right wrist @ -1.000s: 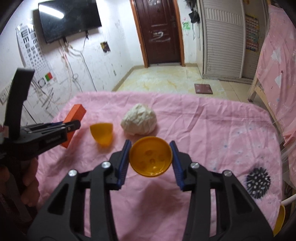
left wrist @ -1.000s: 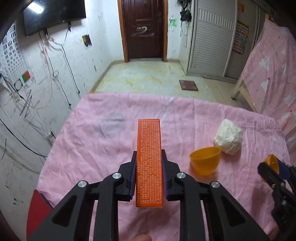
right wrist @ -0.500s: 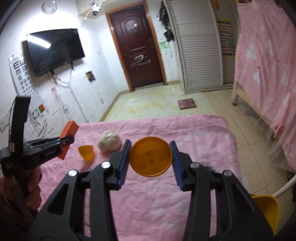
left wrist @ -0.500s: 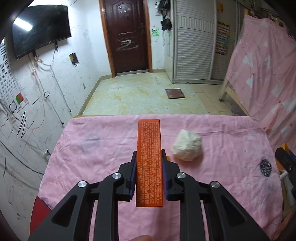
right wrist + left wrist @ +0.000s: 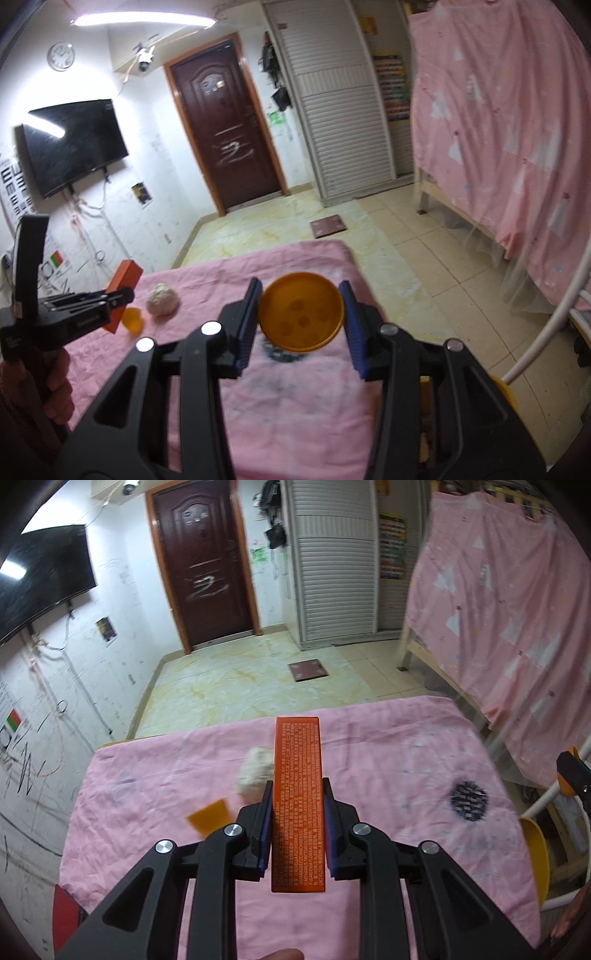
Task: Collect trash
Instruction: 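Lift the orange box and orange bowl off the bed toward the yellow bin, then open both tools over the yellow bin to drop the box and bowl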
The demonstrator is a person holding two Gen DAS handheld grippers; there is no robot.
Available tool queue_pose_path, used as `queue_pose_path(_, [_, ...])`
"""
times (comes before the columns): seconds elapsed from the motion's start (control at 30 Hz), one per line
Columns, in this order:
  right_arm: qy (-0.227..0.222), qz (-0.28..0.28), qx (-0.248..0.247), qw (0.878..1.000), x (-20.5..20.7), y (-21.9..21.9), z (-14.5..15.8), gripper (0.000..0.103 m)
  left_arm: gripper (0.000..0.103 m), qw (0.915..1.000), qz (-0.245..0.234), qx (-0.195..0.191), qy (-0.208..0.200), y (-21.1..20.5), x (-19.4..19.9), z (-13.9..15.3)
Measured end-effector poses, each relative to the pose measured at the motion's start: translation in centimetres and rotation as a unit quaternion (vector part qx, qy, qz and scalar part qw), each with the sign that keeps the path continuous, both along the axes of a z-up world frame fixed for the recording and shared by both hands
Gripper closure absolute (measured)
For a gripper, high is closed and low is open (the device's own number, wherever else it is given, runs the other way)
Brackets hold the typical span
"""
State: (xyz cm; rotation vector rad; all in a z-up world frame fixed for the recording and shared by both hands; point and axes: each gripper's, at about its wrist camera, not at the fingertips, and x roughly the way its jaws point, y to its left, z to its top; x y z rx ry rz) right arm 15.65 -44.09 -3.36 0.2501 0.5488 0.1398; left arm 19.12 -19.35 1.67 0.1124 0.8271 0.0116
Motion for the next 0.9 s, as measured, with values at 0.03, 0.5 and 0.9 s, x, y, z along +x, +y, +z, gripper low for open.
queue_pose_path(0.03, [0.000, -0.008, 0.001, 1.000, -0.3, -0.7, -0.1, 0.062, 0.087, 1.0000, -0.007, -0.001, 0.001, -0.6, 0.0, 0.0])
queue_pose_path(0.5, [-0.004, -0.099, 0.027, 0.995, -4.7, -8.7, -1.6, 0.062, 0.087, 0.9838, -0.167, -0.050, 0.039, -12.2, -2.8, 0.2])
queue_pose_path(0.9, [-0.020, -0.140, 0.039, 0.989, -7.3, -12.6, -1.8, 0.062, 0.087, 0.9469, -0.290, -0.111, 0.082, -19.8, -6.2, -0.7])
